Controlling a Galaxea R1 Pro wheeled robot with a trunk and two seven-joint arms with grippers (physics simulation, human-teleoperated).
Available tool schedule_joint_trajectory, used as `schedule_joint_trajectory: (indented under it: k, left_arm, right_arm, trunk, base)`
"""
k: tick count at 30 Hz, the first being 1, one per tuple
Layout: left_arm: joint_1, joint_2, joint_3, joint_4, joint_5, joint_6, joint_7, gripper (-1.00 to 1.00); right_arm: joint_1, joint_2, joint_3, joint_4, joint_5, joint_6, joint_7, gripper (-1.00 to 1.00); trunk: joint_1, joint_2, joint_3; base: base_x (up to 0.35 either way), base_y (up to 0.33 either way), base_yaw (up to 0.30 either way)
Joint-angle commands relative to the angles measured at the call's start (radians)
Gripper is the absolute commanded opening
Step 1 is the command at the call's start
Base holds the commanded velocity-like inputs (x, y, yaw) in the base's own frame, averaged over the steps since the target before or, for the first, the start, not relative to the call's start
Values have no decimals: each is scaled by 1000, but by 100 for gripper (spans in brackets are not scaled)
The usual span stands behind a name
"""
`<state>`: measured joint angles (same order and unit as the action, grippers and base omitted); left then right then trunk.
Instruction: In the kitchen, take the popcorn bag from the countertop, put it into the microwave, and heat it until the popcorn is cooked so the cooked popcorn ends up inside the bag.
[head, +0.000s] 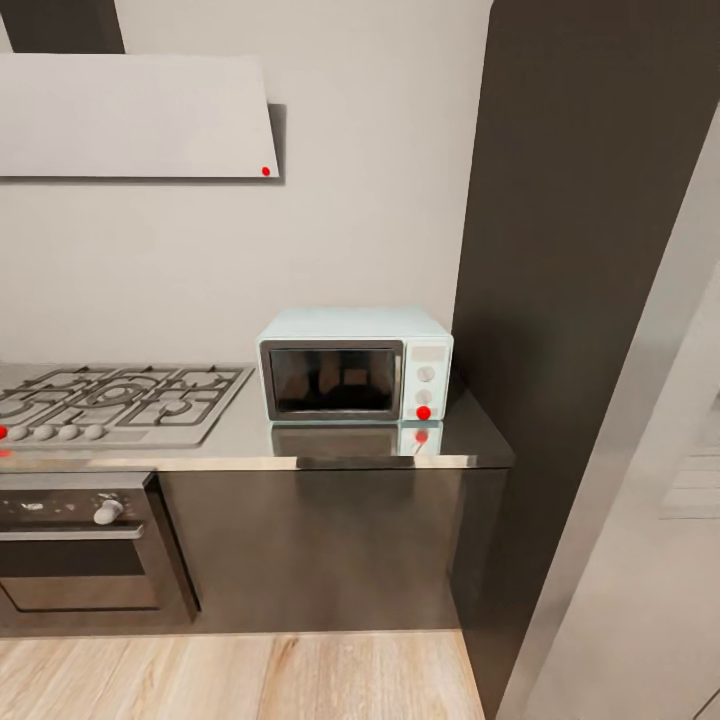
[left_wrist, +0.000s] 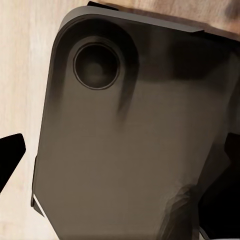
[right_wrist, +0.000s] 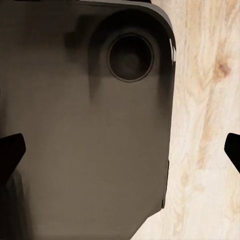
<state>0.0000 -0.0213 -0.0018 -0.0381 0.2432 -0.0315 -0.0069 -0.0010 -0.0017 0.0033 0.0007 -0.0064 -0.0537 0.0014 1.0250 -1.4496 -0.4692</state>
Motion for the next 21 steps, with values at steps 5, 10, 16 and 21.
schedule_joint_trajectory:
  k: [5,10,16,21]
  left_arm:
    - [0,0,0,0,7,-2,0,100]
    - [0,0,0,0,7,-2,-1,100]
    - [0,0,0,0,7,-2,0,100]
    - [0,0,0,0,7,-2,0,100]
  right_arm:
    - [0,0,1,0,0,-3,0,100]
    - [0,0,1,0,0,-3,0,100]
    - [1,0,1,0,0,-3,0,100]
    - [0,0,1,0,0,-3,0,100]
  trunk:
    - [0,0,-1]
    - [0,0,-1]
    - [0,0,-1]
    - [0,0,-1]
  base:
    - [0,108,0]
    - [0,165,0]
    - [0,99,0]
    - [0,7,0]
